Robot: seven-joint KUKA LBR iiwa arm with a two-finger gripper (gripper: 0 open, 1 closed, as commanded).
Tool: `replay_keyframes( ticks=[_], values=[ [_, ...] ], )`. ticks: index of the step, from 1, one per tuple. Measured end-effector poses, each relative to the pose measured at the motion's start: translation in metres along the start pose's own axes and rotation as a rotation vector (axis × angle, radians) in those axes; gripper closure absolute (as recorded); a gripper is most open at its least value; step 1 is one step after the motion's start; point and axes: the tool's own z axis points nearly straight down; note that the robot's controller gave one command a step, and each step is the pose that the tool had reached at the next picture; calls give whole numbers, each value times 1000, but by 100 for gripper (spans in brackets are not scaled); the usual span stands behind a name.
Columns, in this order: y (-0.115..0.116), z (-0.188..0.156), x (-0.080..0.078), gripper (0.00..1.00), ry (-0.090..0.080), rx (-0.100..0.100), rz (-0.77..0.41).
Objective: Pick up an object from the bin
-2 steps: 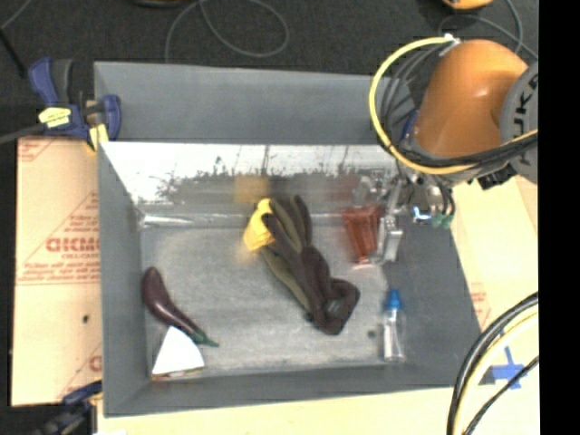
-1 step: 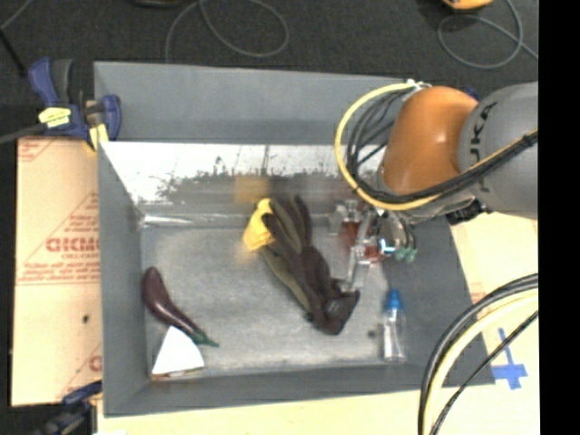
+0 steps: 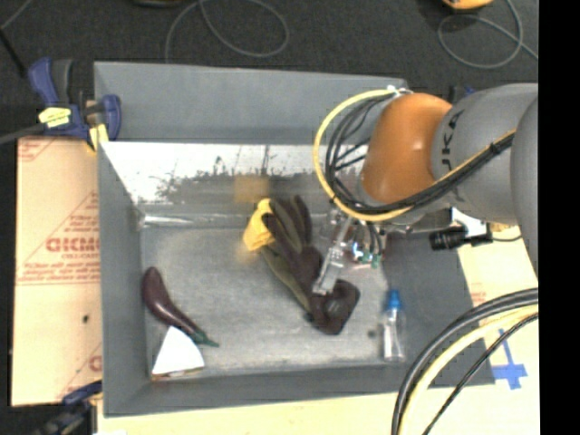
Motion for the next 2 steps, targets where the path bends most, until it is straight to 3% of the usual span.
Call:
replay_keyframes(
  ticks=[1, 2],
  values=[
    [-6, 19, 11, 0, -4, -1, -174],
    [-5, 39, 18, 0, -3, -1, -120]
  ],
)
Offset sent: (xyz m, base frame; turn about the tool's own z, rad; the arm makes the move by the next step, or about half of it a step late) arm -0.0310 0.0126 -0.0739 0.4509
